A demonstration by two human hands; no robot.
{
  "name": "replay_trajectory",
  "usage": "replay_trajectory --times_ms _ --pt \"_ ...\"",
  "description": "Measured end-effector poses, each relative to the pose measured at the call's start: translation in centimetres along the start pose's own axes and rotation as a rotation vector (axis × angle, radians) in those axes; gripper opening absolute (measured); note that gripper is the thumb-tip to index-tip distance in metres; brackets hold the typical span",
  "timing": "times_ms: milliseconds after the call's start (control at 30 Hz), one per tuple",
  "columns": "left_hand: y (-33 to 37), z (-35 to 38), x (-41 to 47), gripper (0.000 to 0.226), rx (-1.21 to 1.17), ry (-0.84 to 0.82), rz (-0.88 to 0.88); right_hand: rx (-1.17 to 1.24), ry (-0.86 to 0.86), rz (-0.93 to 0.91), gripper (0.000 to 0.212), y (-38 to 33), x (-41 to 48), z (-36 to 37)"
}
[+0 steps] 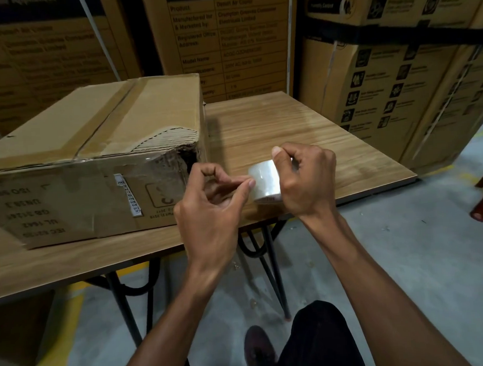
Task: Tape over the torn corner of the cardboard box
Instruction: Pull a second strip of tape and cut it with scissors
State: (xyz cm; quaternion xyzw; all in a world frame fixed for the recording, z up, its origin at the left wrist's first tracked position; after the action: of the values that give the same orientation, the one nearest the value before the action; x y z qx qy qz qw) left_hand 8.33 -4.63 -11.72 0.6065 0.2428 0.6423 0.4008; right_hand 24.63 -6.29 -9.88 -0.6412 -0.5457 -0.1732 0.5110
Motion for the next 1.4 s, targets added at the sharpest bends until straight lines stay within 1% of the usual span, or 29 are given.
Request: replay_trajectory --times_ms 200,333,433,500,600,667,733,800,833,900,967,1067,1167,1233,1333,1400 --pt "0.1 -0.3 -0.3 0.042 0.028 -0.043 0.066 0.009 -0.029 0.008 0.047 0.1 0.1 0.3" --pt "0.1 -0.3 -0.7 0.042 0.069 -0.098 0.150 -0.008 -0.044 0.014 0.051 0.3 0.4 0.6" --pt "-0.4 -0.4 -0.7 0.039 0.093 -0.083 0.131 0.056 -0.096 0.057 0.045 0.5 0.4 1.0" --pt "-0.8 -0.3 -0.4 0.034 0.118 -0.105 0.074 0.155 -0.184 0.094 0.038 0.7 0.5 1.0" --pt "-1.0 0.0 0.2 0.052 0.109 -0.103 -0.048 0.395 -0.413 0.092 0.022 1.5 0.5 1.0" --pt "-1.1 0.1 0.5 0.060 0.124 -0.107 -0.067 0.568 -0.517 0.088 0.024 2.8 -0.2 0.8" --pt "-1.3 0.0 0.8 0.057 0.140 -0.110 -0.079 0.651 -0.487 0.110 0.029 3.9 -1.2 0.7" --pt "-1.2 0.1 0.8 0.043 0.186 -0.115 -0.081 0.683 -0.387 0.154 0.026 4.5 -1.9 0.5" --pt "-1.0 0.2 0.7 0.035 0.212 -0.123 -0.069 0.672 -0.327 0.153 0.023 4.5 -1.8 0.3" --pt "-0.8 0.4 0.4 0.020 0.234 -0.136 -0.044 0.601 -0.227 0.108 0.024 4.2 -1.2 -0.2" --pt "-0.8 0.3 0.3 0.013 0.224 -0.137 -0.040 0.513 -0.182 0.060 0.028 3.6 -0.3 -0.5" --pt "-1.1 -0.1 0.3 0.007 0.179 -0.110 -0.075 0.423 -0.195 0.055 0.032 3.1 0.6 -0.4" --pt "-1.3 -0.1 0.3 0.009 0.124 -0.108 -0.092 0.415 -0.198 0.095 0.042 3.1 1.4 -0.2" --pt "-1.2 -0.1 0.2 0.010 0.143 -0.132 -0.052 0.413 -0.205 0.124 0.043 3.1 1.9 0.0" --pt "-0.8 -0.1 -0.1 0.009 0.232 -0.159 0.063 0.439 -0.237 0.199 0.043 3.3 2.2 0.2" --pt "-0.7 0.0 -0.3 0.010 0.259 -0.141 0.101 0.465 -0.270 0.244 0.043 3.4 2.2 0.6"
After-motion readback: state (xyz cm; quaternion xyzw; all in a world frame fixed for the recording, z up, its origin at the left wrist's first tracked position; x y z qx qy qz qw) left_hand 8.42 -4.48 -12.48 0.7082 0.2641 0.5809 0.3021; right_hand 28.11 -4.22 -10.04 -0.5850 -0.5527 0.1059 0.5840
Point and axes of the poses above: each hand's wrist, its own x-axis towards the middle knuckle, its own z-axis out of the palm, y = z × x, the point moved 3 cm from there along x, towards the middle knuckle, and after that the axes turned 11 degrees about -x, right-handed, at the moved point
